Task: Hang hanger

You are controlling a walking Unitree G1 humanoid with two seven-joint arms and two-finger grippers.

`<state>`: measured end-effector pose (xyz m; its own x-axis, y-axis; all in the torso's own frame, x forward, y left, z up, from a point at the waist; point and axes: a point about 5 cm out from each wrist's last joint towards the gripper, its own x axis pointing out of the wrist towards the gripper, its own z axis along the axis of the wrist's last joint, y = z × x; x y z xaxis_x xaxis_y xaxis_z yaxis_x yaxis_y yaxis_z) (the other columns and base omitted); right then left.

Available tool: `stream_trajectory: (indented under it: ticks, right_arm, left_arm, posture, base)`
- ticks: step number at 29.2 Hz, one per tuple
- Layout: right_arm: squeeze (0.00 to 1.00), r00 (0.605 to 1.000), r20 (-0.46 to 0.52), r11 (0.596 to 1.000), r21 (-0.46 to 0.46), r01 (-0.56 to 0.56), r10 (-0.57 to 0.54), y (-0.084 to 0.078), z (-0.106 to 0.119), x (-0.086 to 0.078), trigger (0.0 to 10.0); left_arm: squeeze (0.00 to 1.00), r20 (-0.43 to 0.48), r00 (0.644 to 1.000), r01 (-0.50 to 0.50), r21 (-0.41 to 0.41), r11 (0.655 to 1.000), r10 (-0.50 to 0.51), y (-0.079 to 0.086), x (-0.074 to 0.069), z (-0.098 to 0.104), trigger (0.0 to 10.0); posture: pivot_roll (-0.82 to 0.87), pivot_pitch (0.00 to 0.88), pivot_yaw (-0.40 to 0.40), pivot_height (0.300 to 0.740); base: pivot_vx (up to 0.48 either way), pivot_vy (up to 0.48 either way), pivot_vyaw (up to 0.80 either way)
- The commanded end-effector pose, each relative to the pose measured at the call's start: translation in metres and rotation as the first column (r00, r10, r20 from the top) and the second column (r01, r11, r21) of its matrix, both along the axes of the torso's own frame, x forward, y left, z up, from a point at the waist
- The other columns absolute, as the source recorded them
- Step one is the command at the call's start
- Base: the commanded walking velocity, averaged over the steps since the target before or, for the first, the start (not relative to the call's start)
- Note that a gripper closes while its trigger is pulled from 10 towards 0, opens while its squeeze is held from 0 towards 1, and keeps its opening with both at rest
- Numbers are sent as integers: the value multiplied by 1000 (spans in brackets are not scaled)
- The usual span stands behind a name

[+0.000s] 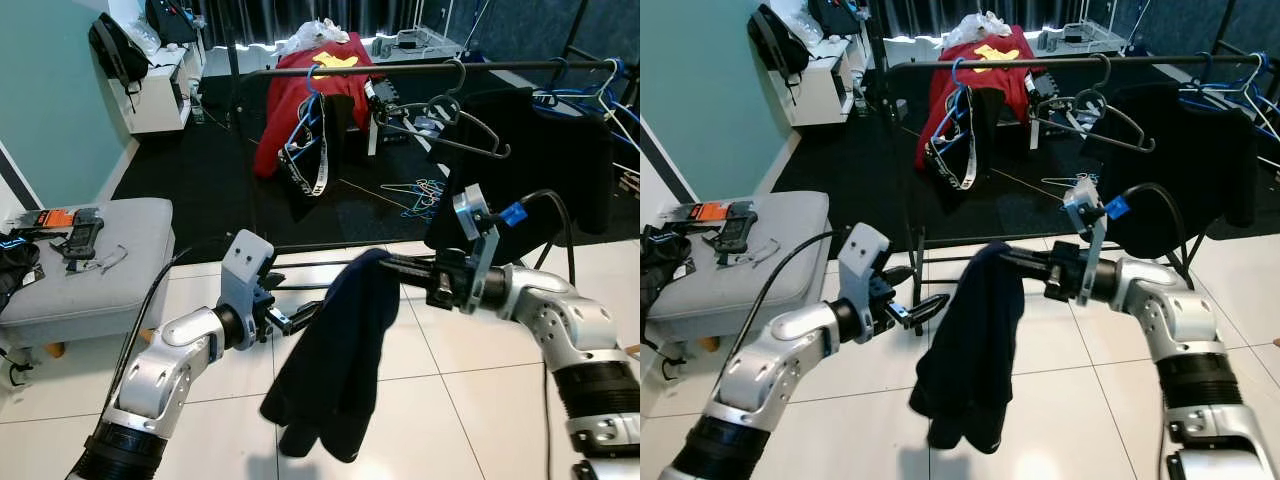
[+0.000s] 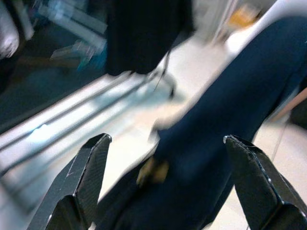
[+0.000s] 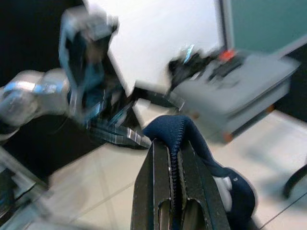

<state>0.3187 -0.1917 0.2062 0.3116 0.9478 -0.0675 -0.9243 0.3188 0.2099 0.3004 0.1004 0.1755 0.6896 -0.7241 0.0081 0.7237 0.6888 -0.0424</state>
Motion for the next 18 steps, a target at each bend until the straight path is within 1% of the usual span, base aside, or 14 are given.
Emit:
stream_trajectory:
  ticks: [1,2,4,6,7,8,9,10,12,15,16,17,18]
  right_arm:
    - [0,999,-8,999,-3,-51,51,3,3,-2,0]
    - [0,998,-17,998,-18,-67,67,1,2,-3,0]
    - [0,998,-3,997,-41,-61,61,-2,3,-2,0]
    - [0,998,3,998,-43,-55,55,-3,5,-1,0]
    - [0,999,8,998,-37,-52,52,-4,7,-1,0]
    - [0,999,13,998,-30,-52,53,-5,9,-1,0]
    - [0,999,13,998,-30,-52,53,-5,9,-1,0]
    - [0,998,22,998,-23,-62,63,-5,13,-1,0]
    - [0,997,25,997,-21,-76,76,-4,15,-2,0]
    - [0,997,25,997,-21,-76,76,-4,15,-2,0]
    - [0,996,26,996,-19,-87,88,-2,16,-3,0]
    - [0,994,26,994,-15,-109,110,0,19,-4,0]
    - [0,994,26,994,-15,-109,110,0,19,-4,0]
  left_arm:
    - [0,19,1000,25,-34,999,-24,-4,-1,4,10000]
    - [0,44,999,7,-60,998,-4,-6,1,8,10000]
    - [0,72,997,7,-111,994,1,-7,4,14,10000]
    - [0,81,997,16,-121,992,-6,-8,3,15,10000]
    - [0,80,995,61,-111,992,-53,-10,0,14,10000]
    - [184,61,991,121,-100,988,-115,-14,-6,11,10000]
    - [184,61,991,121,-100,988,-115,-14,-6,11,10000]
    - [1000,20,972,233,-119,965,-232,-19,-18,7,10000]
    - [1000,-8,958,283,-137,949,-287,-22,-26,5,10000]
    - [1000,-8,958,283,-137,949,-287,-22,-26,5,10000]
    - [1000,-26,950,306,-123,944,-311,-24,-29,2,10000]
    - [1000,-38,949,309,-73,948,-312,-26,-30,-4,10000]
    - [1000,-38,949,309,-73,948,-312,-26,-30,-4,10000]
  posture:
    - [-47,52,33,740]
    - [-48,53,35,740]
    - [-50,54,37,740]
    - [-50,54,37,740]
    - [-53,57,40,740]
    - [-54,58,41,740]
    - [-54,58,41,740]
    - [-53,58,37,740]
    - [-52,58,36,740]
    - [-52,58,36,740]
    - [-51,59,35,740]
    - [-49,62,35,740]
    - [-49,62,35,740]
  base:
    - [0,0,0]
    - [0,0,0]
    - [0,0,0]
    - [0,0,0]
    - [0,0,0]
    - [0,0,0]
    - [0,0,0]
    - [0,0,0]
    - [0,0,0]
    - [0,0,0]
    - [0,0,0]
    - [0,0,0]
    - [0,0,0]
